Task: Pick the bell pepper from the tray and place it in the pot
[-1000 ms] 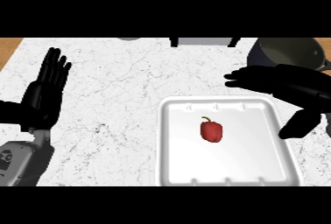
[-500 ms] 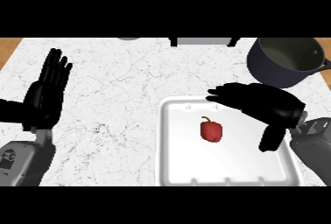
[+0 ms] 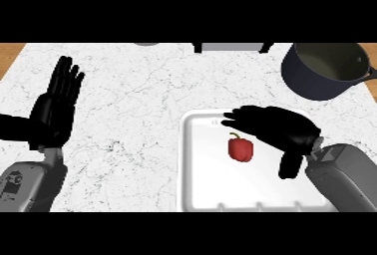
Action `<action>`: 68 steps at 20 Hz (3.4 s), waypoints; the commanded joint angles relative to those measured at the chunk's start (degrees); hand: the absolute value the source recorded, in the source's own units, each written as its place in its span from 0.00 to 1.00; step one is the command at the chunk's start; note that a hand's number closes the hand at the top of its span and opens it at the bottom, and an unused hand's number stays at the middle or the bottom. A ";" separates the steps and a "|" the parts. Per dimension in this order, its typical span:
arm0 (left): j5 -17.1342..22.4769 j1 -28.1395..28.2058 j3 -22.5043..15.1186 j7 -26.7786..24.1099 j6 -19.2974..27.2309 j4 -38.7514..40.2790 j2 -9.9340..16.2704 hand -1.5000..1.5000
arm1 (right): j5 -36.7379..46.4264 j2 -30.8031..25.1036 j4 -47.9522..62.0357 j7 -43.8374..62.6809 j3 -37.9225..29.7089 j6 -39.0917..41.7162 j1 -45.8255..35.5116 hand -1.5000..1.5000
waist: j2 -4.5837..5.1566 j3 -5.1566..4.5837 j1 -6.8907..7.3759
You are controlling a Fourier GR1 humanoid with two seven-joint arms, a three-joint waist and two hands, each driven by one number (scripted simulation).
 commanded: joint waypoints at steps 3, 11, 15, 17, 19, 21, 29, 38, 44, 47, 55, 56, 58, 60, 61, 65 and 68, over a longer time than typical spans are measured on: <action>-2.86 -0.28 1.34 -0.39 -0.25 1.15 -2.20 0.50 | 6.46 2.70 1.90 -5.73 -0.97 -3.25 3.12 0.00 | 0.01 0.00 -0.09; -3.02 1.95 3.30 0.38 -3.02 -1.40 -2.55 0.50 | 15.74 7.33 6.92 -3.02 -1.16 -6.88 3.57 0.00 | 0.01 0.00 0.02; -3.82 1.93 3.57 2.76 -3.04 -3.87 -3.09 0.50 | 18.81 10.35 13.23 -5.46 -1.09 -9.83 3.09 0.00 | 0.04 0.01 0.16; -2.43 2.55 5.34 3.75 -5.07 -4.85 -2.05 0.50 | 19.33 10.13 15.35 -7.54 -2.84 -9.32 1.71 0.00 | 0.03 0.01 0.21; -3.37 -0.91 5.63 0.00 -5.81 1.80 -3.75 0.50 | 20.78 12.80 14.32 -7.17 -1.54 -10.15 3.14 0.00 | 0.05 0.00 -0.06; -5.05 -0.32 4.63 3.64 -3.24 -1.83 -4.84 0.50 | 20.85 12.18 14.78 -10.17 -2.96 -10.36 3.54 0.00 | 0.00 0.01 0.00; -5.46 -2.73 5.80 3.74 -4.04 -0.49 -4.94 0.50 | 26.03 17.11 24.48 -15.71 1.68 -14.38 0.60 1.00 | 0.12 0.02 0.31; -4.17 0.14 7.64 2.57 -7.27 -0.88 -4.19 0.50 | 30.54 19.76 26.40 -17.74 1.40 -23.31 3.38 1.00 | 0.05 0.01 0.25; -4.90 -0.58 7.86 5.58 -6.65 -3.10 -3.55 0.50 | 33.17 17.68 14.29 -14.19 -0.22 -24.61 6.95 1.00 | -0.17 0.01 -0.24; -6.98 1.54 5.85 5.25 -3.99 -4.98 -6.40 0.50 | 31.86 18.13 6.40 -11.70 -1.93 -20.96 8.52 1.00 | -0.24 0.00 -0.35; -4.88 -2.20 7.39 4.63 -7.31 -1.07 -4.24 0.50 | 23.84 29.06 10.59 27.67 -7.86 -29.34 0.51 1.00 | 0.31 0.04 1.83; -6.29 -1.68 5.46 4.60 -5.98 -2.16 -5.94 0.50 | 23.83 29.08 9.19 32.00 -6.70 -31.22 -0.69 1.00 | -0.01 0.05 1.90; -6.16 -1.23 6.00 3.88 -5.49 -1.30 -6.48 0.50 | 28.80 29.13 7.95 39.24 -7.58 -32.78 -4.59 1.00 | -0.19 -0.07 1.05; -8.02 -2.68 4.36 5.65 -3.56 -1.88 -7.44 0.50 | 30.02 29.15 6.52 46.87 -5.86 -34.53 -7.07 1.00 | -0.35 -0.01 0.82; -7.16 -0.37 5.55 3.47 -5.15 -1.85 -6.47 0.50 | 31.07 29.16 5.62 47.86 -8.31 -34.76 -8.13 1.00 | -0.29 -0.05 0.61; -5.68 1.59 6.49 3.96 -6.30 -2.76 -6.06 0.50 | 36.76 29.03 3.60 52.77 -11.93 -38.55 -11.07 1.00 | -0.23 -0.03 0.06; -6.63 1.68 7.79 1.38 -6.15 -2.40 -5.08 0.50 | 40.39 26.42 0.93 55.48 -13.79 -37.59 -12.47 1.00 | -0.20 -0.03 -0.28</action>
